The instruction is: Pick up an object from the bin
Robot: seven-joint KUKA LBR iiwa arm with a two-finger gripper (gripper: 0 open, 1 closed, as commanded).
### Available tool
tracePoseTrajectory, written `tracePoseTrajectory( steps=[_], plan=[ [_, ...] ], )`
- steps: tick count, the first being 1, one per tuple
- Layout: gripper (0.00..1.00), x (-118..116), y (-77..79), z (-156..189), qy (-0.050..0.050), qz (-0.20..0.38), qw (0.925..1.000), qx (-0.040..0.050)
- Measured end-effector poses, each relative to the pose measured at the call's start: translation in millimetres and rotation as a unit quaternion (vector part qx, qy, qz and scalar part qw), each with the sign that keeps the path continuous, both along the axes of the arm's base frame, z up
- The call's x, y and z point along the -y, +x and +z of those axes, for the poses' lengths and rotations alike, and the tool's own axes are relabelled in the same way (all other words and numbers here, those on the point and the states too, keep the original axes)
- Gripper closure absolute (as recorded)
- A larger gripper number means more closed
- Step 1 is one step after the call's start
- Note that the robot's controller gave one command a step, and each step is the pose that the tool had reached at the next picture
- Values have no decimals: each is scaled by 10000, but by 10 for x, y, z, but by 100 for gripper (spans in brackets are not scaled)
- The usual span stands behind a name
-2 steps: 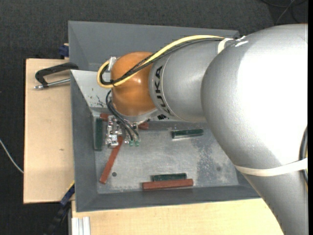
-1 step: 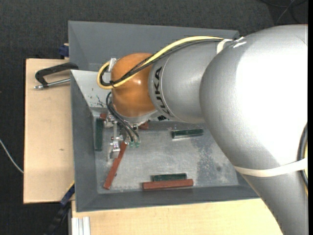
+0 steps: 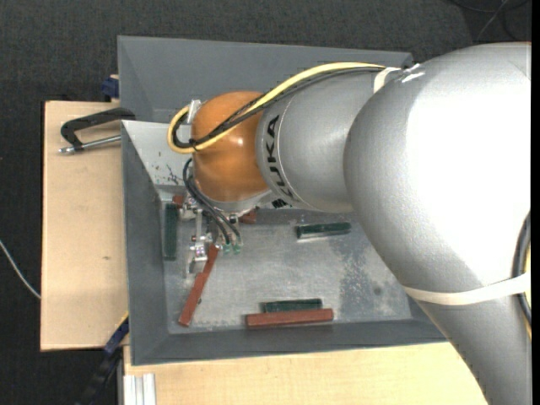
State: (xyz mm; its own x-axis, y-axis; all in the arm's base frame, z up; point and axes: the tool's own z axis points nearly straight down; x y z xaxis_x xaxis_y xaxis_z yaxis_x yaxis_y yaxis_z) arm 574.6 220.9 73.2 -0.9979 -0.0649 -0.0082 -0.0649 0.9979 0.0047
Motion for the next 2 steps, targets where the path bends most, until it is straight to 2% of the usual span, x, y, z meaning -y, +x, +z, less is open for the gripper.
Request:
tracePoseTrajectory(
  steps=[1,2],
  plan=[
    [0,350,-116,1,4,452,9990,-10],
    [0,674,-476,77,-27,1264,9920,-15]
  ],
)
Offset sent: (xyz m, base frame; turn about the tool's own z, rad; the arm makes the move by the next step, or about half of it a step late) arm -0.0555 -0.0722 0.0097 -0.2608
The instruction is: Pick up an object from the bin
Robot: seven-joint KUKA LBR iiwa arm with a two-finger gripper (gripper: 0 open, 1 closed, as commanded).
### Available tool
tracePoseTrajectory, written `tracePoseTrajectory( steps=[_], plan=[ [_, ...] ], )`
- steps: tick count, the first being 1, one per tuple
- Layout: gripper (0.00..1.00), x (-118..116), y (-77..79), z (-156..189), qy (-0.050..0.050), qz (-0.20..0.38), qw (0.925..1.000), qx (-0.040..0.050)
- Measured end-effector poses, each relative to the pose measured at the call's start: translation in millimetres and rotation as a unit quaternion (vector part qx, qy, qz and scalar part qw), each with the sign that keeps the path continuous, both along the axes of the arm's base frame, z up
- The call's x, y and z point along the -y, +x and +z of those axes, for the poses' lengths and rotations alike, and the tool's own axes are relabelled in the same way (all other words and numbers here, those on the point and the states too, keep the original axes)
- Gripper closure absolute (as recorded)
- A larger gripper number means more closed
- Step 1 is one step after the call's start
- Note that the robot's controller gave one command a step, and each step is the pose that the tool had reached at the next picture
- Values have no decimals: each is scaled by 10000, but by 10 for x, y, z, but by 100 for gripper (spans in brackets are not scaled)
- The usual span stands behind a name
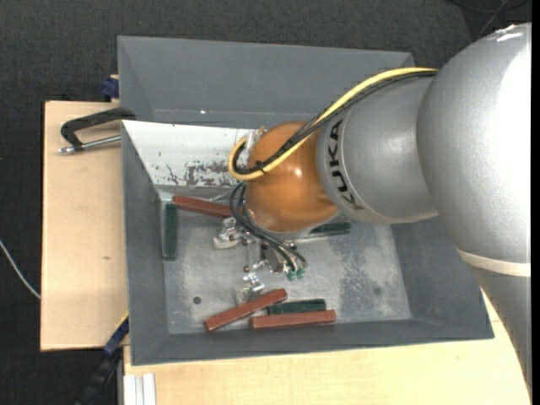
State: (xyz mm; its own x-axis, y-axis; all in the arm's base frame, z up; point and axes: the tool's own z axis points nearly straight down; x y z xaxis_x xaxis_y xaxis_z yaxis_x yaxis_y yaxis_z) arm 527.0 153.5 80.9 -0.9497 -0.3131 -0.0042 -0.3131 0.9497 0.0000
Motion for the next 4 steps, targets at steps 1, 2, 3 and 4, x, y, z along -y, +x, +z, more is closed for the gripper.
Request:
tracePoseTrajectory(
  steps=[1,2,3,4],
  plan=[
    [0,90,-43,-25,7,336,9994,0],
    [0,373,-163,429,3,1196,9928,-26],
    [0,475,-131,621,3,1065,9943,36],
    [100,470,-305,-43,-15,2871,9579,31]
  ],
)
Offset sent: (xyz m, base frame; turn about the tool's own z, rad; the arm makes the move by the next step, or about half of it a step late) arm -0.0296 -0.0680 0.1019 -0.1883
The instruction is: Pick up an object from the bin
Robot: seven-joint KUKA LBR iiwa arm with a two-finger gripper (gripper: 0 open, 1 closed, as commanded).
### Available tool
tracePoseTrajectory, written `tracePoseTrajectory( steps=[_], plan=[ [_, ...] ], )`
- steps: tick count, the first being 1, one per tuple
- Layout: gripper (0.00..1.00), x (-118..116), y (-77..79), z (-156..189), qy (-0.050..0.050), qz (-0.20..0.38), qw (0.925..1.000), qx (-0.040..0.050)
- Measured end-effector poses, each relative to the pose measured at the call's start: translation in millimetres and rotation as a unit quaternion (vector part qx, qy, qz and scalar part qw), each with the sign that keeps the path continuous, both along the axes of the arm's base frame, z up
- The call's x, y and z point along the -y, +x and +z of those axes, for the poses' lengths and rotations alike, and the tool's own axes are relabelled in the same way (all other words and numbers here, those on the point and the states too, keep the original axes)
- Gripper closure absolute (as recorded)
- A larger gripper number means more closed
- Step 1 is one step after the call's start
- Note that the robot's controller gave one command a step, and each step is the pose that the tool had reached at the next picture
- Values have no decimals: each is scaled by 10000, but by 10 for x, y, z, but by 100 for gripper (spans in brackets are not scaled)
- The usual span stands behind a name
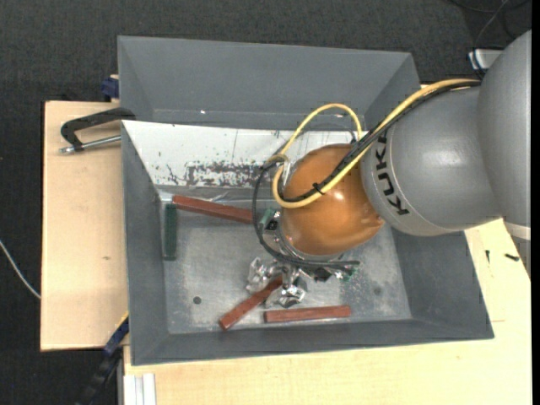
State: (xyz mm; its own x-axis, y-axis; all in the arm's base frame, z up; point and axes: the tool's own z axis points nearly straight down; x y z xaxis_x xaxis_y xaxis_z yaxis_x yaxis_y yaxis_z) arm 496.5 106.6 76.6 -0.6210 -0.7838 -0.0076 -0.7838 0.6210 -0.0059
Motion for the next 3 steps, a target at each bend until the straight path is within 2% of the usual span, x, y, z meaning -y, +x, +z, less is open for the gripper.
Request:
tracePoseTrajectory(
  steps=[2,3],
  plan=[
    [100,0,0,0,1,1,10000,-1],
    [100,64,103,-5,34,888,9960,-25]
  ],
)
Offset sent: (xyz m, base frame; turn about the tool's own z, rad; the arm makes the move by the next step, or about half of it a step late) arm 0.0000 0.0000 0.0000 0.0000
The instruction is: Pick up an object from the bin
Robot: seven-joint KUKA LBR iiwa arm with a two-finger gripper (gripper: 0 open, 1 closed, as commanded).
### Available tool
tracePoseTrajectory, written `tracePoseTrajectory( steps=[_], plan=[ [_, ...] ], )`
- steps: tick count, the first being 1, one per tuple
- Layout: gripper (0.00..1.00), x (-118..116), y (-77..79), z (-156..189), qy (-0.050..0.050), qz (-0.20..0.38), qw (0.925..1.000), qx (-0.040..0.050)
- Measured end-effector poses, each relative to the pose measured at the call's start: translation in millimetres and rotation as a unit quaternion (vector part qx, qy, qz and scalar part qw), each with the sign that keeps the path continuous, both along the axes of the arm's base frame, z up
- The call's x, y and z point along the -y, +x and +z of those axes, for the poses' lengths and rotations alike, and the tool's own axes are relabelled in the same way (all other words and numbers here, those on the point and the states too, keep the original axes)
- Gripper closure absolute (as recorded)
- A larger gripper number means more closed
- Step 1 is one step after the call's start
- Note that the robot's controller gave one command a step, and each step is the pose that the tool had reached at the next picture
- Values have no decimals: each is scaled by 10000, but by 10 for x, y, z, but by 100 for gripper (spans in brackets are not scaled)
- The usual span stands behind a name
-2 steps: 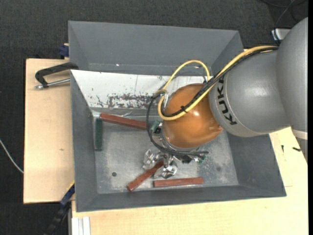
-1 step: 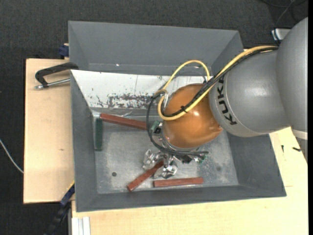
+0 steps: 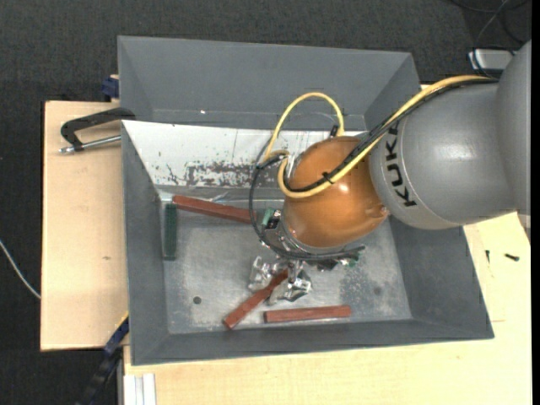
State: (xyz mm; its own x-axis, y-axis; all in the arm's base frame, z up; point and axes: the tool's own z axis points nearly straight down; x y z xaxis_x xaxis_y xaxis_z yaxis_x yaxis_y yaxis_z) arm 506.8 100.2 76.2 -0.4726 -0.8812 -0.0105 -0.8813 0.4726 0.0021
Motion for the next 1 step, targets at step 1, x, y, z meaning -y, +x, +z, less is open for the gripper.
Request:
tracePoseTrajectory(
  steps=[1],
  plan=[
    [100,-387,187,1594,-28,351,9994,26]
  ],
)
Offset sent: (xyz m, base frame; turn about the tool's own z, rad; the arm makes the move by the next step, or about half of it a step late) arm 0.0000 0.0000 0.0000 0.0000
